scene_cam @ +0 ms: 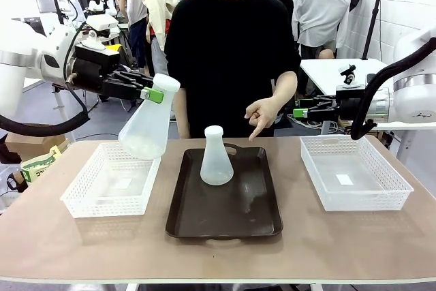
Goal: Prepare the laboratory tools.
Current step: Place the picked Big flask upright in the Handle tray as directed by the person.
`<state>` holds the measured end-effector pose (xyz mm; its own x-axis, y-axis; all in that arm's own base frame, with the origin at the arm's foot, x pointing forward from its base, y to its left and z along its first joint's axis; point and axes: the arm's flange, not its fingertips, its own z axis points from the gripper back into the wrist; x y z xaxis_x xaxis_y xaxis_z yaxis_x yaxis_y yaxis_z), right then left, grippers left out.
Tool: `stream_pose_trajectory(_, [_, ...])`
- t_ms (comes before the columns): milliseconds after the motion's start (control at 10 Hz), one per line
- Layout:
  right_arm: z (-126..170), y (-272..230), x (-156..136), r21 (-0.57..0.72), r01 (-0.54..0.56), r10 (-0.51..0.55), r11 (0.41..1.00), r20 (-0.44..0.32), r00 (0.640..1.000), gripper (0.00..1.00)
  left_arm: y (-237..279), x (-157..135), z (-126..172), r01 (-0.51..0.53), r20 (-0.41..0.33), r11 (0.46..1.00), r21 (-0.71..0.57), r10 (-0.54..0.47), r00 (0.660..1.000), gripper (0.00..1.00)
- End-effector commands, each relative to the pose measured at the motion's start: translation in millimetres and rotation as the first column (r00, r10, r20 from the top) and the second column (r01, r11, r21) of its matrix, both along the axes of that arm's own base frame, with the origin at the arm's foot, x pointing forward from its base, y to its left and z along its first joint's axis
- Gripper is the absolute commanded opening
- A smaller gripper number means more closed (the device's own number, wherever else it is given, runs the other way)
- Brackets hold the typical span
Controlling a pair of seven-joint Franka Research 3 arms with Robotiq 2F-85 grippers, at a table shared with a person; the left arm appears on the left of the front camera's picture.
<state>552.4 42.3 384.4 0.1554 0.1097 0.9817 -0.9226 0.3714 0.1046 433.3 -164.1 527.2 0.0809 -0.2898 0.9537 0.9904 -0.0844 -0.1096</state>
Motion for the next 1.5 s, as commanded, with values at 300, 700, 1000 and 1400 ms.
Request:
stream_pose_trajectory(300, [0.5, 0.4, 0.1, -0.017, 0.0, -0.001, 1.0, -0.014, 1.0, 1.0, -61.7, 14.0, -102.6, 0.116, 0.085, 0.963, -0.245, -0.098, 0.992, 0.0])
stream_pose_trajectory(700, [0.5, 0.4, 0.1, -0.017, 0.0, -0.001, 1.0, -0.014, 1.0, 1.0, -92.9, 38.5, -154.8, 0.127, 0.179, 0.933, -0.337, -0.069, 0.981, 0.0])
stream_pose_trajectory(1000, [0.5, 0.4, 0.1, -0.017, 0.0, -0.001, 1.0, -0.014, 1.0, 1.0, -110.2, 57.7, -180.9, 0.14, 0.15, 0.941, -0.308, -0.098, 0.984, 0.0])
stream_pose_trajectory(1400, [0.5, 0.4, 0.1, -0.017, 0.0, -0.001, 1.0, -0.014, 1.0, 1.0, -123.3, 79.3, -213.4, 0.138, 0.095, 0.954, -0.267, -0.116, 0.989, 0.0])
